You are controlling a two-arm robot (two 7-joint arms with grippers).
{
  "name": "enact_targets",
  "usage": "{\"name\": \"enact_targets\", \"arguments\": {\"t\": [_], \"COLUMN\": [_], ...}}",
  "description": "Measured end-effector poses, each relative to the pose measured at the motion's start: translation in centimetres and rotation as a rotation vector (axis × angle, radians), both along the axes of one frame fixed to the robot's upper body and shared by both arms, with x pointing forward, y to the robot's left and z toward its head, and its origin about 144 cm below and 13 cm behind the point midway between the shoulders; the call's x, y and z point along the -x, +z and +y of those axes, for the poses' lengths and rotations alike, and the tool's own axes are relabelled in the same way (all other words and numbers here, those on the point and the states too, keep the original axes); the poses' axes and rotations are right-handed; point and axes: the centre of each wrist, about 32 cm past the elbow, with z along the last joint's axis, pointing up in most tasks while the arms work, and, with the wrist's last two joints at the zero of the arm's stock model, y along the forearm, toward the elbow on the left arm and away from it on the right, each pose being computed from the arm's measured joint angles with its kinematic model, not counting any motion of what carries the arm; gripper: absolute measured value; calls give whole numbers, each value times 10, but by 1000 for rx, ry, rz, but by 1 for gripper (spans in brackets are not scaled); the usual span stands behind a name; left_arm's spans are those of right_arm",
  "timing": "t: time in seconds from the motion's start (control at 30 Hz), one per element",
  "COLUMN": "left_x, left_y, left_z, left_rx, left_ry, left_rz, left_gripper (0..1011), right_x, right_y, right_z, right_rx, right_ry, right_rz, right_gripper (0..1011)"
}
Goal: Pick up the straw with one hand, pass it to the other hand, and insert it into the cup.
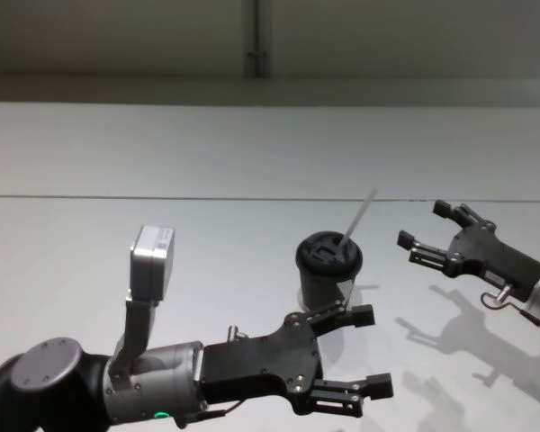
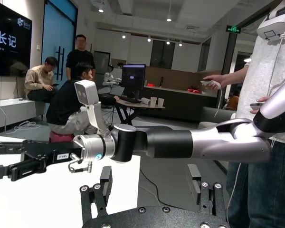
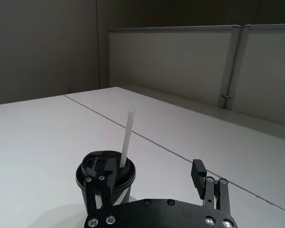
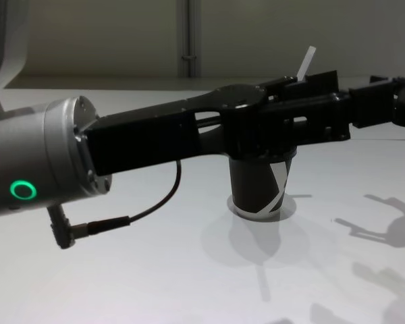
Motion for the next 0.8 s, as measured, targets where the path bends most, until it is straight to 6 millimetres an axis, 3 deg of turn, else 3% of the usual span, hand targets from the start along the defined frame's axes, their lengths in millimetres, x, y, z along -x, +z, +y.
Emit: {"name": "enact_targets", "arguments": {"t": [0.43, 0.8], "left_x": [0, 0], "left_y": [0, 0], "left_z": [0, 0], "left_rx": [0, 0], "left_ry": [0, 0], "left_rz": [0, 0], "left_gripper": [1001, 1001], "right_x": [45, 43], "right_y": [-5, -4], "right_z": [-8, -8], "right_rx": [35, 35], "right_ry": [-230, -220], "right_rz": [-14, -15], "right_gripper": [1001, 1001]}}
